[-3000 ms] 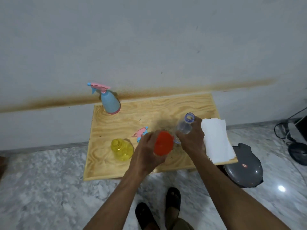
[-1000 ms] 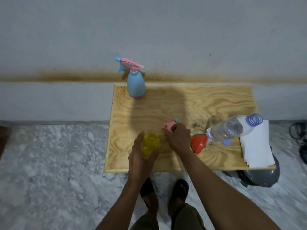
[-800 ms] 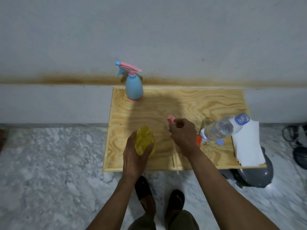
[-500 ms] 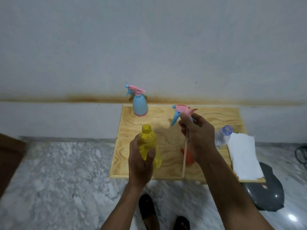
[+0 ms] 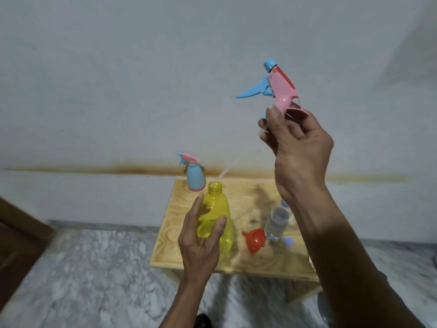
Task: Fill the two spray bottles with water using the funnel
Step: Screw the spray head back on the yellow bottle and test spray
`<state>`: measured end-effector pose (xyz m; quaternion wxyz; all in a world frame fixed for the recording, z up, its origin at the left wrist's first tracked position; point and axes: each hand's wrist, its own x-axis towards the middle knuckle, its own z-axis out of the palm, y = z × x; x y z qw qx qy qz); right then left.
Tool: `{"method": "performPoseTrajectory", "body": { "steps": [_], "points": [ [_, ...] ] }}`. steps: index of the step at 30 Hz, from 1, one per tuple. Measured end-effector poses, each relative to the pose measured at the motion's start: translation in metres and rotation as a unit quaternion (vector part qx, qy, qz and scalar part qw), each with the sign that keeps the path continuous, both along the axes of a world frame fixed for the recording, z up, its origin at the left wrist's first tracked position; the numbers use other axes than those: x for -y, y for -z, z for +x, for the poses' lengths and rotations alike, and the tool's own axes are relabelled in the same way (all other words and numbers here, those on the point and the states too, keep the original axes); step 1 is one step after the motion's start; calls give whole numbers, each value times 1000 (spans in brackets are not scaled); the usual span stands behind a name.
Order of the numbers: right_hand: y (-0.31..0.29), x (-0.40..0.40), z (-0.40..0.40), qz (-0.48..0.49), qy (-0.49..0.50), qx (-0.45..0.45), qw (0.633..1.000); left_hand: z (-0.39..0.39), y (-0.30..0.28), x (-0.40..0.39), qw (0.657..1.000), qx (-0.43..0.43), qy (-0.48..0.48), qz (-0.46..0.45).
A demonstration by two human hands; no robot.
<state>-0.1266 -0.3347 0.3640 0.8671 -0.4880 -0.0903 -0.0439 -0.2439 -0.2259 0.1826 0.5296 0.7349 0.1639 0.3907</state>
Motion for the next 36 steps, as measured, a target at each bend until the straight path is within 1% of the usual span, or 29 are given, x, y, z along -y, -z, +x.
{"method": "performPoseTrajectory", "body": {
  "steps": [4, 9, 15, 17, 20, 24, 28, 31, 32, 34, 36],
  "points": [
    [-4, 0, -6, -14, 1, 19, 1000, -10, -3, 2, 1000, 3, -9, 0],
    [-8, -10, -8, -52, -3, 47, 998, -10, -17, -2, 1000, 27, -5, -6],
    [-32, -25, -1, -13, 44, 74, 996, -2, -30, -24, 999, 34, 10, 0],
    [-36, -30, 2, -28, 52, 90, 994, 1, -31, -30, 999, 36, 14, 7],
    [-29, -37, 4, -73, 25, 100, 992, 5, -37, -31, 999, 43, 16, 9],
    [-4, -49, 0, -119, -46, 71, 989, 11, -46, -33, 999, 50, 20, 5],
    [30, -57, -12, -193, -134, 40, 971, 9, -48, -33, 998, 53, 19, 2],
    [42, -51, -16, -182, -183, 13, 966, 17, -52, -28, 999, 48, 19, -12],
    [46, -51, -17, -174, -190, -1, 966, 15, -51, -30, 999, 49, 16, -14],
    [52, -47, -2, -146, -113, -22, 983, 44, -47, -39, 995, 38, 90, -13],
    [51, -44, 1, -140, -124, -34, 982, 47, -43, -39, 995, 29, 93, 3]
  ]
}}
